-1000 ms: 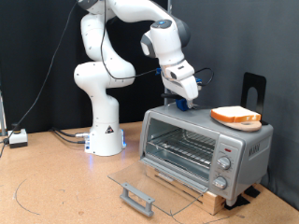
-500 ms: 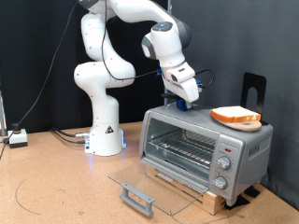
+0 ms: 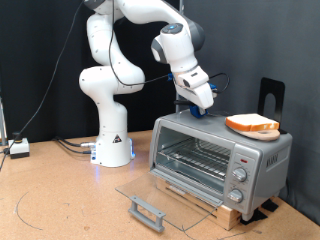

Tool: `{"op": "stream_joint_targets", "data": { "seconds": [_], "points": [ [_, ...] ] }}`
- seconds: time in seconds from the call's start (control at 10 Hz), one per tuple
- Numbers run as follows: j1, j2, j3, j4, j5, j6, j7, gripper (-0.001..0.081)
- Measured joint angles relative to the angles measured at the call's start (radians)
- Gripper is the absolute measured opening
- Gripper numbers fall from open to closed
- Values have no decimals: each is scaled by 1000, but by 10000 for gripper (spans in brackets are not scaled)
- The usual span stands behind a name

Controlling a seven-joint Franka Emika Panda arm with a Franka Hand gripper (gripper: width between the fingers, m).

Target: Make a piece of toast with the oven

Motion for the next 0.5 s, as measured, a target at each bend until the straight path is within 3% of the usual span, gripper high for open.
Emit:
{"op": "stream_joint_targets", "data": {
  "seconds": [0.5],
  "points": [
    [-4, -107, -151, 28, -7, -134, -31, 406]
  ]
}}
